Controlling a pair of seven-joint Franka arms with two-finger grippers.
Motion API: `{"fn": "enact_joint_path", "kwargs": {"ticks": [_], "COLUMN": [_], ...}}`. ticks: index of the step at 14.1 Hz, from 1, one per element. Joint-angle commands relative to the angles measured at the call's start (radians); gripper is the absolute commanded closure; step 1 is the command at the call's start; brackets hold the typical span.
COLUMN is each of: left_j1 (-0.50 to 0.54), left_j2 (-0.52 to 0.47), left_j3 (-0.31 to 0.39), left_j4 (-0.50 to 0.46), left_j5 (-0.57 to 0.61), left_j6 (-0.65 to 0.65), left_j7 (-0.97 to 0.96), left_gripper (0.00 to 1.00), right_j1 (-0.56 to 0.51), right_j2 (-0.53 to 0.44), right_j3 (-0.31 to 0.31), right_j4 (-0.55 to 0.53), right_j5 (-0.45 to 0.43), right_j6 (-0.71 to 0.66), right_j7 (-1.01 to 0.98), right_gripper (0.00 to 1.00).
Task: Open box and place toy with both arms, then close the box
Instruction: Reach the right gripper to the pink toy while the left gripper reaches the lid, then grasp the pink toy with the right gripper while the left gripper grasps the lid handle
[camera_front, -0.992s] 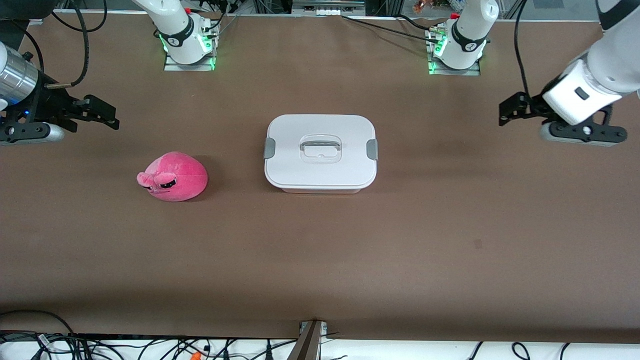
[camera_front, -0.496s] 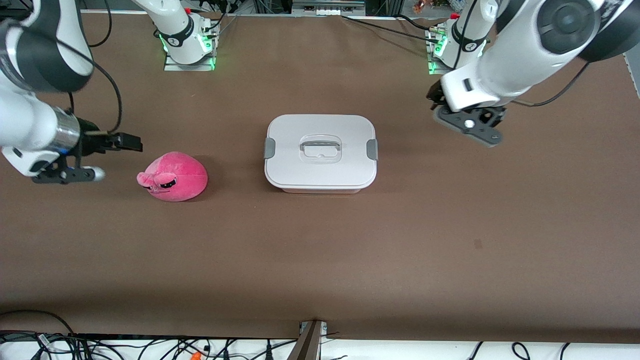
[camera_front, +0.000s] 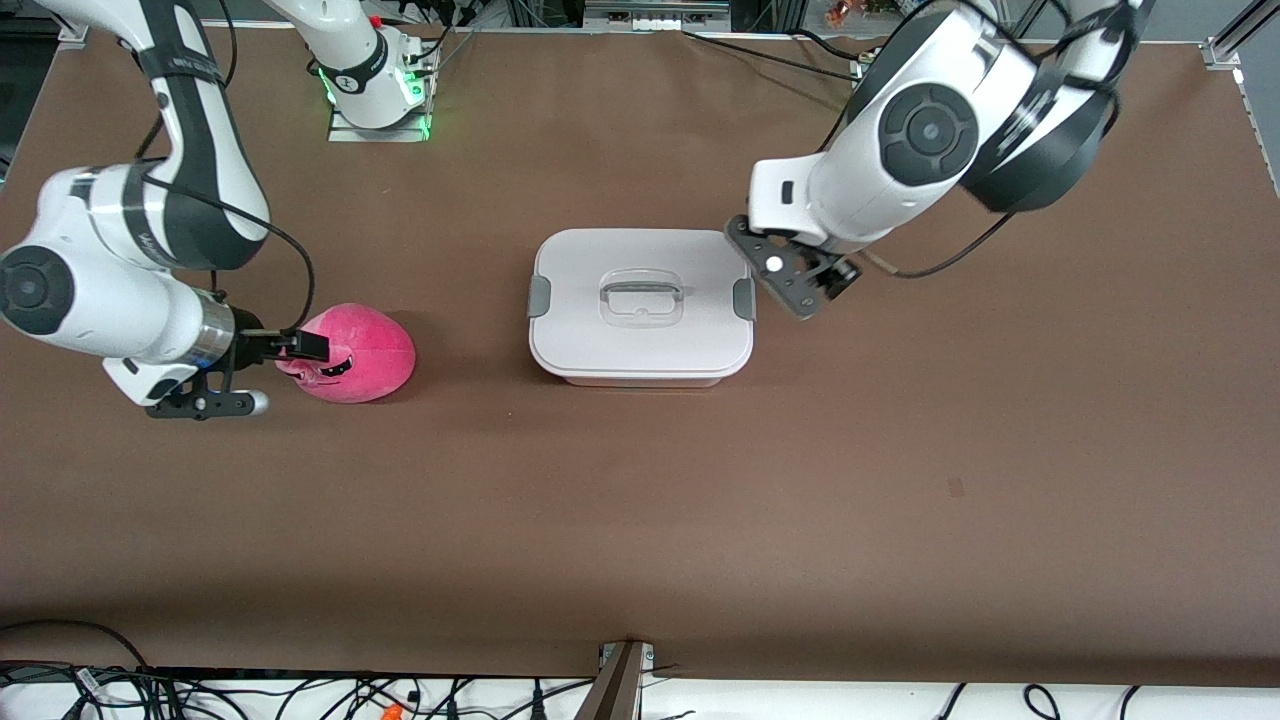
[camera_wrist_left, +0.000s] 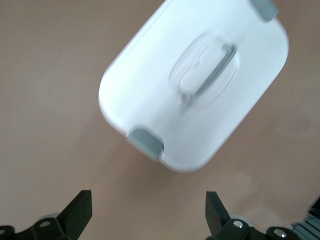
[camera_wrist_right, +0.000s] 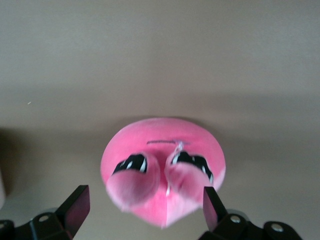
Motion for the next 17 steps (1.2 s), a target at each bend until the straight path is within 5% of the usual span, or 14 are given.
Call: {"fn": "enact_joint_path", "kwargs": {"ticks": [1, 4, 8, 15, 16, 17], "left_j1": [-0.044, -0.118, -0.165, -0.196, -0.196, -0.196], "left_j2": [0.033, 0.034, 0.034, 0.062, 0.079, 0.092], "left_j3": [-0.014, -0.017, -0.017, -0.015, -0.015, -0.017], "left_j4": [0.008, -0.085, -0.306, -0.36, -0.358, -0.357], "left_j5": [0.015, 0.098, 0.162, 0.253, 0.285, 0.317], "left_j6": [0.096, 0.26, 0.637, 0.74, 0.765, 0.78], "left_j7": [0.078, 0.076, 0.078, 0.078, 0.078, 0.078], "left_gripper": [0.0, 0.0, 0.0, 0.0, 0.17, 0.49], "right_j1": [-0.003, -0.003, -0.003, -0.003, -0.003, -0.003], "right_j2": [-0.04, -0.057, -0.083, -0.182, -0.199, -0.212], "right_j3": [0.007, 0.008, 0.008, 0.007, 0.005, 0.005], "right_j4": [-0.148, -0.205, -0.194, -0.174, -0.2, -0.234], "right_j5": [0.015, 0.017, 0.015, 0.015, 0.017, 0.018], "right_j6": [0.139, 0.184, 0.161, -0.018, -0.017, -0.002], "right_j7": [-0.009, -0.009, -0.014, -0.026, -0.028, -0.028], "right_gripper": [0.0, 0.0, 0.0, 0.0, 0.0, 0.0]}}
